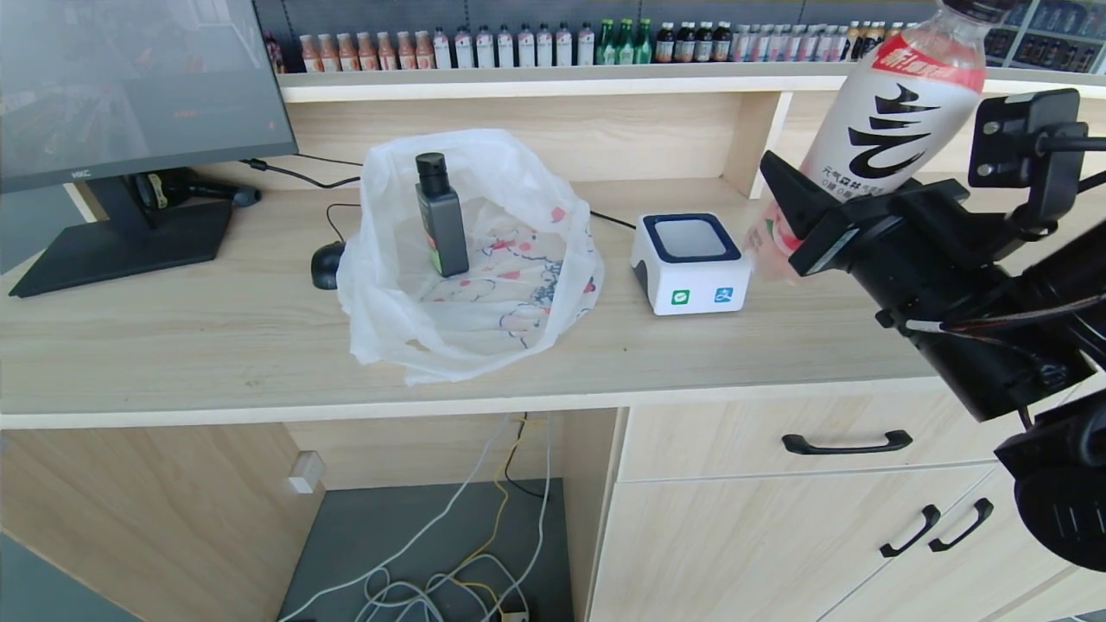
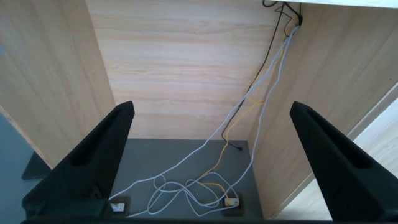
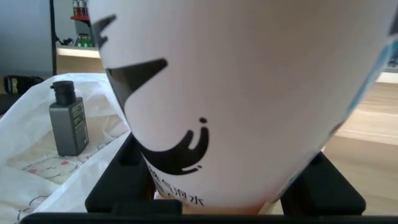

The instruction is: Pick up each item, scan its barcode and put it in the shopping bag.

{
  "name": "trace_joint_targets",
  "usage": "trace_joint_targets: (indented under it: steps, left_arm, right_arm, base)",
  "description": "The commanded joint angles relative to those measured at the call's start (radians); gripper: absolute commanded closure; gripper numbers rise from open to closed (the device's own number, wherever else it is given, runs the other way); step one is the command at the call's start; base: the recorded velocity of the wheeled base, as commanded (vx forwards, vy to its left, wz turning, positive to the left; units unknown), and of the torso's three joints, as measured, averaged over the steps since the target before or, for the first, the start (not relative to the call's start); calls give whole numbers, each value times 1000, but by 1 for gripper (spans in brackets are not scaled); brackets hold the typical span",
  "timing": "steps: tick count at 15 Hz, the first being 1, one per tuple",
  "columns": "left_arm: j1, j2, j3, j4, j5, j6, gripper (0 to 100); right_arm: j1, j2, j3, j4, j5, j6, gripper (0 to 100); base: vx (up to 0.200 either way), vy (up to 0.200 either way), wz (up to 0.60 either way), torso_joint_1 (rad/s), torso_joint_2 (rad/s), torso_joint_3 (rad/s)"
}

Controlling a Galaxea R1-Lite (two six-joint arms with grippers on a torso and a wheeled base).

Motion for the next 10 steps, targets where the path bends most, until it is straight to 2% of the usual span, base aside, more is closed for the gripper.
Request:
trace_joint_targets:
  steps: [1,5,10]
  left_arm:
    - [0,0,0,0,1,-1,0]
    - [0,0,0,0,-1,3,0]
    - [0,0,0,0,1,1,0]
  right_arm:
    - [-3,0,39,-25,0,1,100]
    - [19,-12,64,-46,0,4,100]
    - [2,-30,71,-63,-6,14,100]
  base:
    - [0,0,0,0,0,0]
    - [0,0,0,0,0,0]
    - [0,200,0,0,2,4]
